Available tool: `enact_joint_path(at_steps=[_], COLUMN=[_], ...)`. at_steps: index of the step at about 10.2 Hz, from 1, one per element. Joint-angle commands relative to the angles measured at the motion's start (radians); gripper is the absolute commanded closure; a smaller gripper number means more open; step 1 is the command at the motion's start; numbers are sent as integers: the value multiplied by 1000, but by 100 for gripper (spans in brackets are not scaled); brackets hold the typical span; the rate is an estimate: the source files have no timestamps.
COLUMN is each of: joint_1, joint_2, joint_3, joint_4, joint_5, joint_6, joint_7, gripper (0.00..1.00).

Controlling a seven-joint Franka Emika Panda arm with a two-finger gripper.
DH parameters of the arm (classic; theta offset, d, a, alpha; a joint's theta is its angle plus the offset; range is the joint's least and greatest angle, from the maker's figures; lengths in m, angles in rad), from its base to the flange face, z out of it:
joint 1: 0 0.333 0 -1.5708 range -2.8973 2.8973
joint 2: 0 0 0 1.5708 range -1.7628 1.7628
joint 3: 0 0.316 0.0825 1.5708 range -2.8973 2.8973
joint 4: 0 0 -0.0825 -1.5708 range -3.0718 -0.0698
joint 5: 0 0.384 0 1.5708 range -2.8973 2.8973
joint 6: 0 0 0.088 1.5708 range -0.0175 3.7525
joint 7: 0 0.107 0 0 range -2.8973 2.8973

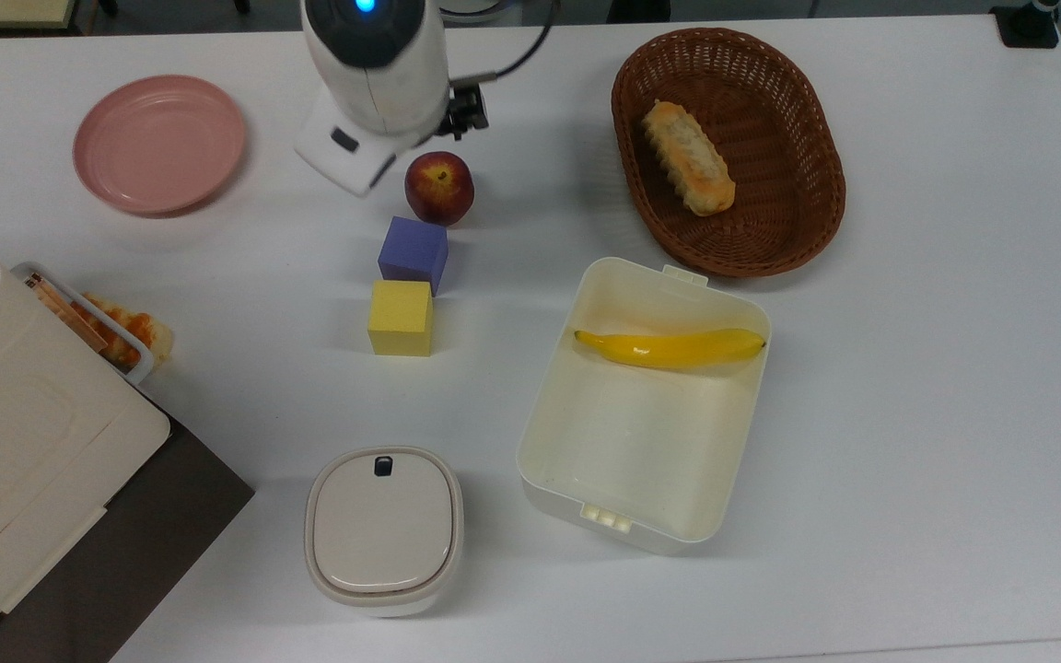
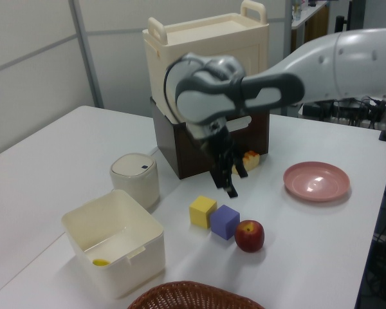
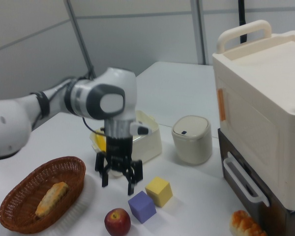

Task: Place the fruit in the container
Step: 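Lower the gripper over the red apple and close on it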

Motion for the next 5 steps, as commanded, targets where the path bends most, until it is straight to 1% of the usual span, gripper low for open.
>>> enact_joint_path(at_steps=[1, 3, 5], joint_1=[27, 44, 65], joint_2=[54, 116, 150], joint_3=[1, 1, 1], joint_4=[-76, -92, -92], joint_5=[13, 13, 12], joint_6=[-21, -21, -10], joint_7=[20, 43, 74], gripper=[0, 0, 0])
